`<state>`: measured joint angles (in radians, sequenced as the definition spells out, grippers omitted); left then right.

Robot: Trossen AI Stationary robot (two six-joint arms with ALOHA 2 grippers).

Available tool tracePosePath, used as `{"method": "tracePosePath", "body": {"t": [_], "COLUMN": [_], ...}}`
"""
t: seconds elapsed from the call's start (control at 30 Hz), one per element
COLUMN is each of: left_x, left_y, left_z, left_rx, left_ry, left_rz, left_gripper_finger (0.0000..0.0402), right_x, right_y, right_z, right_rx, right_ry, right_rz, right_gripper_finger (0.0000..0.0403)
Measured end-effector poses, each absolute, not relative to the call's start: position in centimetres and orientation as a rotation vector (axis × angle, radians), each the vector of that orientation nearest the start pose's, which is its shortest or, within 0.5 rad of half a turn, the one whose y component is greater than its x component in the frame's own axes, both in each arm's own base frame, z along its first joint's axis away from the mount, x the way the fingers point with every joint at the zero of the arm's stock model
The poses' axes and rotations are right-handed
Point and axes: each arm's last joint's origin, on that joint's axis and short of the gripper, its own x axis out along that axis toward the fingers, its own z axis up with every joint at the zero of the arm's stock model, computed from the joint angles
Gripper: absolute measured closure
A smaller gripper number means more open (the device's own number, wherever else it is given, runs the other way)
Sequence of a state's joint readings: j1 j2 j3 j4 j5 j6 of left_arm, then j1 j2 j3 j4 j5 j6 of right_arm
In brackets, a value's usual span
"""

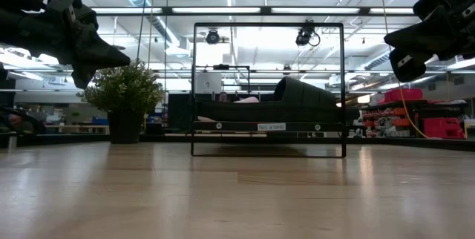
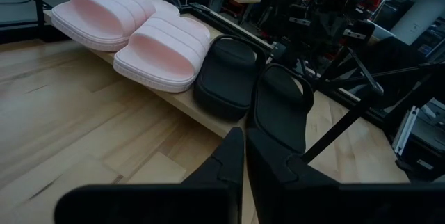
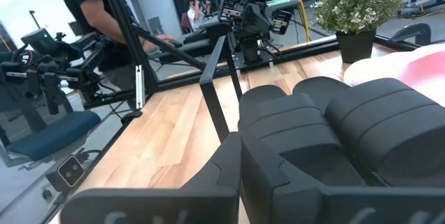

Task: Pick and place slides into the shelf
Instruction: Return to Home Position

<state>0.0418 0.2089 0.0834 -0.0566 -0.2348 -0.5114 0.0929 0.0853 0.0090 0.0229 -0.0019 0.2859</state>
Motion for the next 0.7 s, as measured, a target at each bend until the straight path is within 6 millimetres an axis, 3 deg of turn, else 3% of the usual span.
{"method": "tracePosePath", "body": {"t": [0.33, 0.7], "left_x": [10.63, 10.63], "left_y": [1.12, 1.12], "left_z": [16.97, 16.98], "left_rx": [-0.489, -0.489], "left_ry": [0.107, 0.107], "left_rz": [0.316, 0.316], "left_gripper_finger": [0.0366, 0.038], "right_x": [10.19, 10.19], "right_y": [0.95, 0.96], "right_z": [16.2, 16.2], "right_rx": [0.283, 0.283], "right_ry": [0.066, 0.066], "right_rz": [0.086, 0.087], "right_gripper_finger": [0.0389, 0.0389]}}
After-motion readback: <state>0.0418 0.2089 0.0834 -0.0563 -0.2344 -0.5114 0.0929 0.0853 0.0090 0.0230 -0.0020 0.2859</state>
